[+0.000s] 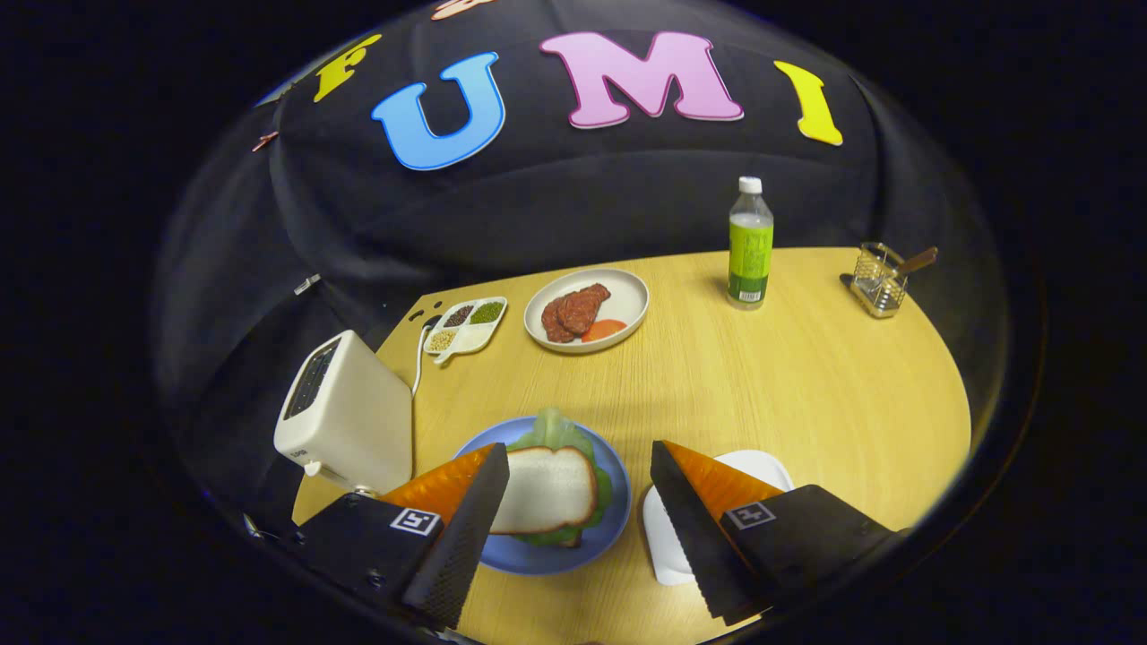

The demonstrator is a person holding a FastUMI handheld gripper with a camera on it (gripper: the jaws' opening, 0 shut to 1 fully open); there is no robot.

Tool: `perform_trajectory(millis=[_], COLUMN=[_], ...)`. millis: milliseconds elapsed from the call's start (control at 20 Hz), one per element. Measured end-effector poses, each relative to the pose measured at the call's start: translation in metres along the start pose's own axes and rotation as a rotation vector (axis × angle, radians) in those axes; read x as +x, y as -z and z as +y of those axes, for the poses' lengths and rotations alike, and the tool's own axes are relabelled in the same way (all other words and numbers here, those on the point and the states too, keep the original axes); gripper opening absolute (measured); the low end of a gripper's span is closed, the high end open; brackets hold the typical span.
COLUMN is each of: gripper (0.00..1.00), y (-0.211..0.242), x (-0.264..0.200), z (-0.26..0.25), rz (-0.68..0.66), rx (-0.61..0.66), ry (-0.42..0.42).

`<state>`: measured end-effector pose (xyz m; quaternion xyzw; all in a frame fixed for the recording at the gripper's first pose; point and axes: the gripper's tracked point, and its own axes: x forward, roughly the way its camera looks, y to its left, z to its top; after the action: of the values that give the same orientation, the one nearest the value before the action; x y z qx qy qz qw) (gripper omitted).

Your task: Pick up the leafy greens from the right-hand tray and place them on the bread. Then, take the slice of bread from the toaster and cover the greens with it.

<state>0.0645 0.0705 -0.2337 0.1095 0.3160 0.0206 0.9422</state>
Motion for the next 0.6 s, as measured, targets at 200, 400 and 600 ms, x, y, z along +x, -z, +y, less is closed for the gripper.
perform_trajectory(millis=[200, 400, 600], gripper=[0.99, 0.99, 0.99], y=[-0.055, -0.108, -0.153], x=[-0.046, -0.096, -0.141], z=[-0.003, -0.013, -0.033], rz=[-0.111, -0.236, -0.35], rx=[-0.064, -0.09, -0.103], ry=[0.017, 0.056, 0.058])
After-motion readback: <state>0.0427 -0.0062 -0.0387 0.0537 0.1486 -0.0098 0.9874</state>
